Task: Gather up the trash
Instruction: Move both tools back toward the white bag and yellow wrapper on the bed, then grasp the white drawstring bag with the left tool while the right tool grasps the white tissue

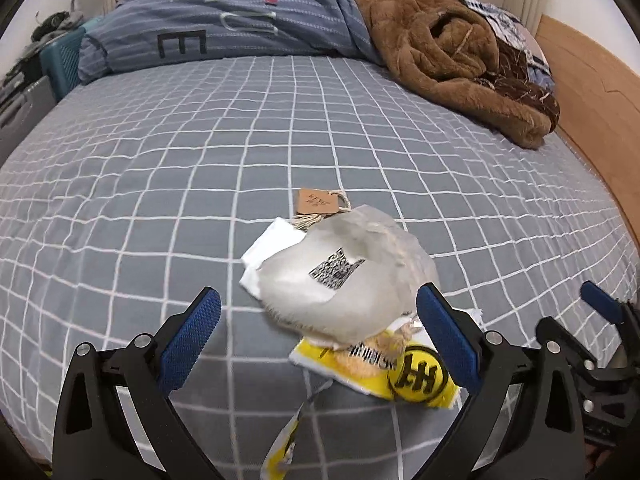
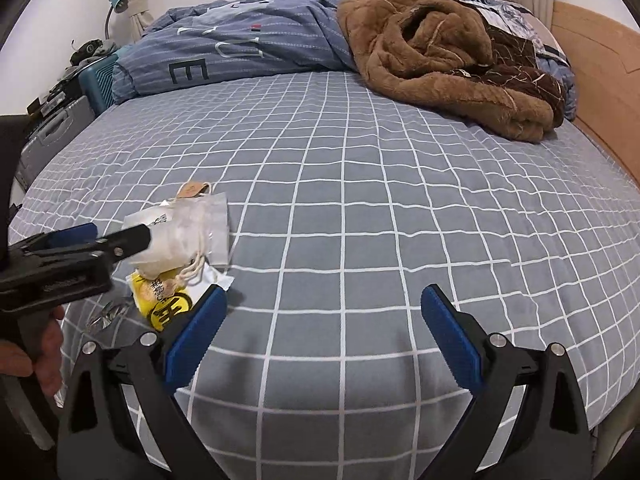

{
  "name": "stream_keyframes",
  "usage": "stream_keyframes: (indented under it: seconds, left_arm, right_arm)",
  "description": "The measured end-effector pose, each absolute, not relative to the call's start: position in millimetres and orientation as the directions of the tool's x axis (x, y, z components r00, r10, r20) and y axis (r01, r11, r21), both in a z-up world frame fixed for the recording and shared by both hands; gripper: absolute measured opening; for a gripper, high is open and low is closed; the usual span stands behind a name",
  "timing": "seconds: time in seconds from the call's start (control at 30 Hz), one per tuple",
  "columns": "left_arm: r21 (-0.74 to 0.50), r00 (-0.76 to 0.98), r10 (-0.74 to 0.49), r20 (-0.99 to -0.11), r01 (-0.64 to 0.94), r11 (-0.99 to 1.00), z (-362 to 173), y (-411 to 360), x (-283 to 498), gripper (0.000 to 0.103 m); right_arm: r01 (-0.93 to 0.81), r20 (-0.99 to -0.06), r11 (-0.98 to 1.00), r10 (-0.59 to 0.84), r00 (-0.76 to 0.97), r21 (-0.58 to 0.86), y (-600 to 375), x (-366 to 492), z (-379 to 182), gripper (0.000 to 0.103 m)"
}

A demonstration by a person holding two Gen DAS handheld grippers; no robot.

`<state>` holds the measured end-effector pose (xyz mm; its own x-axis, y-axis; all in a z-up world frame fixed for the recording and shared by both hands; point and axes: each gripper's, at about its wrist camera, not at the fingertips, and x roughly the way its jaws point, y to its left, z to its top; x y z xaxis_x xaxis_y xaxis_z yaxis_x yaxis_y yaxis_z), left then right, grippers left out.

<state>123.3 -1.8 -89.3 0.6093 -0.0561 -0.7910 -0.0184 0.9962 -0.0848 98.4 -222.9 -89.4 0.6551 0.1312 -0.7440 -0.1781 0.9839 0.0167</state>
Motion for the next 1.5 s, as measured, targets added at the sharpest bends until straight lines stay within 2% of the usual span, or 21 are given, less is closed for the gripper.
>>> stream_keyframes:
  seconds: [0.1,0.17,0.3,0.37,0.6,0.67,0.9,1.07,1.27,1.5]
  left_arm:
    - [-0.063,0.593,-0.035,-0.805,-0.026,0.998,-97,-5,131,0.086]
    - [-0.057,0.574,-0.034,-0.818,-0.022,0.998,-103,-7,135,0.077]
    - [-0.056,0.554,-0.034,-0.832,-0.023,0.998,-111,-9,137,0.069]
    - [-0.05,0.551,-0.028,-0.834,-0.025,0.998,-113,-9,136,0.06]
    - [-0.099,0.543,-0.062,-0.837,-0.039,0.994,-113,-3,133,0.047]
    - [-0.105,0.546,-0.067,-0.835,-0.039,0.994,-110,-2,131,0.039]
    - [-0.154,0.585,-0.097,-0.805,-0.047,0.987,-87,6,120,0.037]
    - [-0.179,0.627,-0.097,-0.773,-0.069,0.981,-65,21,110,0.037]
    - [-0.159,0.651,-0.031,-0.758,-0.139,0.977,-52,57,96,0.037]
    - [-0.138,0.632,0.032,-0.774,-0.218,0.966,-58,96,90,0.037]
  right_arm:
    - [-0.176,-0.746,0.984,0.138,0.651,0.028,-224,101,-90,0.094]
    - [-0.179,-0.748,0.983,0.142,0.649,0.032,-223,101,-90,0.094]
    - [-0.185,-0.747,0.982,0.144,0.648,0.029,-221,102,-90,0.094]
    - [-0.183,-0.748,0.982,0.147,0.647,0.035,-221,102,-90,0.094]
    - [-0.19,-0.747,0.981,0.15,0.647,0.032,-214,100,-90,0.094]
    - [-0.191,-0.747,0.981,0.152,0.647,0.033,-213,100,-90,0.094]
    - [-0.206,-0.748,0.978,0.165,0.643,0.038,-206,101,-89,0.094]
    - [-0.248,-0.747,0.965,0.23,0.624,0.091,-195,103,-91,0.094]
    - [-0.365,-0.738,0.926,0.311,0.599,0.095,-160,102,-90,0.094]
    - [-0.425,-0.747,0.904,0.318,0.584,0.053,-121,108,-96,0.094]
